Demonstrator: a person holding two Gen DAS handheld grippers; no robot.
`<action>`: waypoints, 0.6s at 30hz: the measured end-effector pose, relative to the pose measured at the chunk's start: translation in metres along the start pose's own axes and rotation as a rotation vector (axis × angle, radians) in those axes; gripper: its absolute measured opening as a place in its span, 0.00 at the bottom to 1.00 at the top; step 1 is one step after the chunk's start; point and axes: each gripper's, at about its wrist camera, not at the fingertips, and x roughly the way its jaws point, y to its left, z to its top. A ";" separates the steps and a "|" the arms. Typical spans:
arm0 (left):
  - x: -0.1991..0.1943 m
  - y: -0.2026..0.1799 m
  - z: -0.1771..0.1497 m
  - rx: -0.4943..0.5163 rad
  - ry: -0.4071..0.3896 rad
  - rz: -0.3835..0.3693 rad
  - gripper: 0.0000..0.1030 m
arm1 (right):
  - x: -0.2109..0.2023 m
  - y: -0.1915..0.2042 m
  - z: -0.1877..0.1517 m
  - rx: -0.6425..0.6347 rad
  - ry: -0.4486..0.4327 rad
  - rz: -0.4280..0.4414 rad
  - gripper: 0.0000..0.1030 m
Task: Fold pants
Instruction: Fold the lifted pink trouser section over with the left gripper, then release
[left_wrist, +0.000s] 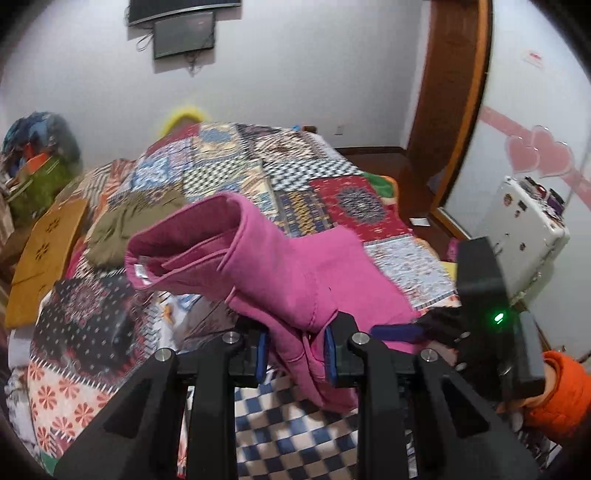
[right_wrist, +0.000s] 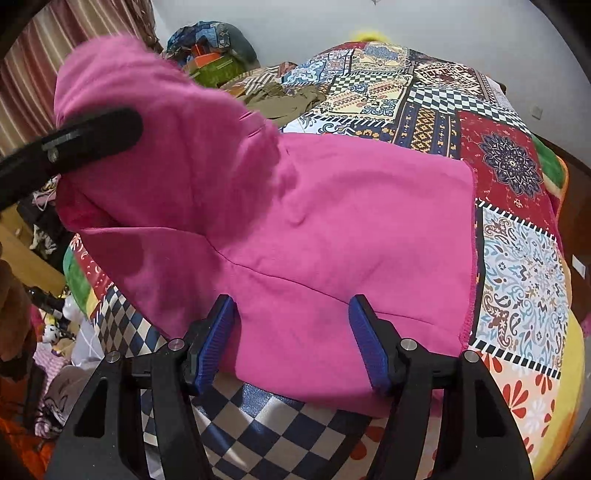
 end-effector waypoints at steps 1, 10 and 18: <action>0.002 -0.005 0.003 0.012 -0.001 -0.005 0.22 | -0.002 -0.001 0.000 0.007 -0.004 0.006 0.60; 0.007 -0.024 0.010 0.100 0.016 -0.046 0.20 | -0.051 -0.028 -0.013 0.077 -0.105 -0.038 0.60; 0.016 -0.042 0.019 0.117 0.023 -0.095 0.20 | -0.020 -0.055 -0.034 0.173 -0.018 -0.015 0.60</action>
